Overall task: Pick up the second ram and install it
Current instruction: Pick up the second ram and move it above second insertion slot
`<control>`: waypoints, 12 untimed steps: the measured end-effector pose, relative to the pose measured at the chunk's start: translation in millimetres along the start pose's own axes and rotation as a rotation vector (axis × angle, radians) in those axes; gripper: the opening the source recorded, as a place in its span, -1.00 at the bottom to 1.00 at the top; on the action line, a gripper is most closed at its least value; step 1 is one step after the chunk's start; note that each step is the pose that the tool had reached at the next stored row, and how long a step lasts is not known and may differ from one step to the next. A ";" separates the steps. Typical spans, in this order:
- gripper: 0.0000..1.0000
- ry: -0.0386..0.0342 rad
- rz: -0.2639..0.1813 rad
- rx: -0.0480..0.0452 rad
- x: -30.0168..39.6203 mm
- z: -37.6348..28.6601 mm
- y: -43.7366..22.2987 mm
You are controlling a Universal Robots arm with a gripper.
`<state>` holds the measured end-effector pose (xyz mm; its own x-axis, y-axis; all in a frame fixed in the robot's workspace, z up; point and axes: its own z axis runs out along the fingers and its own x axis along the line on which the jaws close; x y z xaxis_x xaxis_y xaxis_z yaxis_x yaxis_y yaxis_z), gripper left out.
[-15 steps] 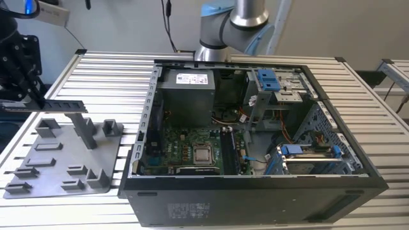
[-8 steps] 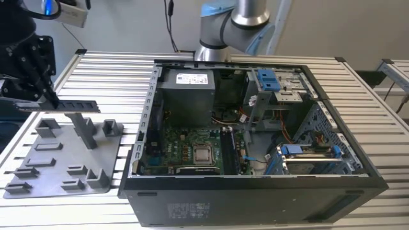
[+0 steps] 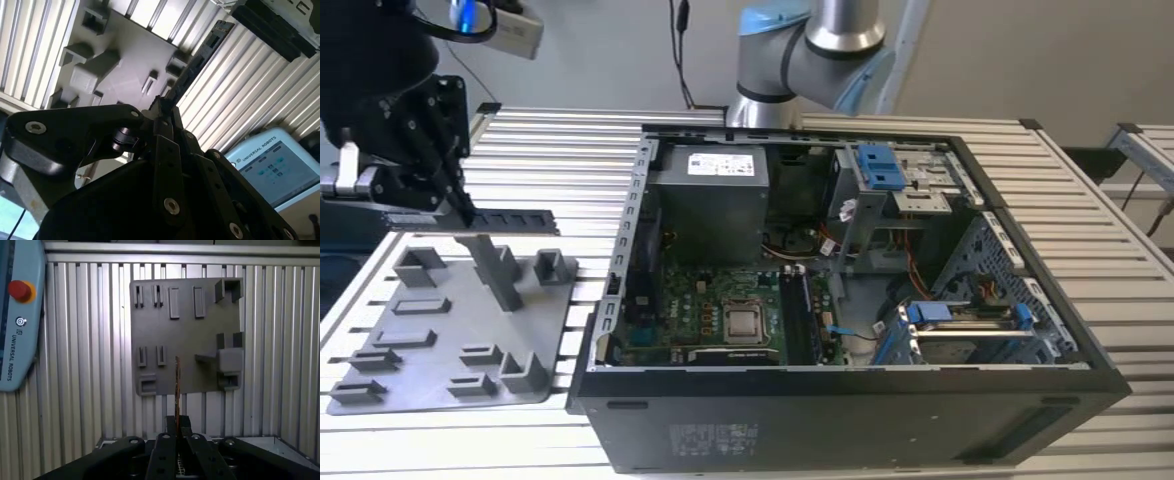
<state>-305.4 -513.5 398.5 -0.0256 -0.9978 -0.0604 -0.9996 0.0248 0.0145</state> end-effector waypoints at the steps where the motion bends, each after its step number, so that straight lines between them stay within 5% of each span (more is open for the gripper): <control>1: -0.72 0.0000 0.000 -0.0001 -0.1 -0.1 -2.9; 12: -0.72 -0.0001 0.000 -0.0003 -0.8 -0.4 -33.3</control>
<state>-272.1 -513.6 398.5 -0.0255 -0.9978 -0.0605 -0.9996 0.0246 0.0148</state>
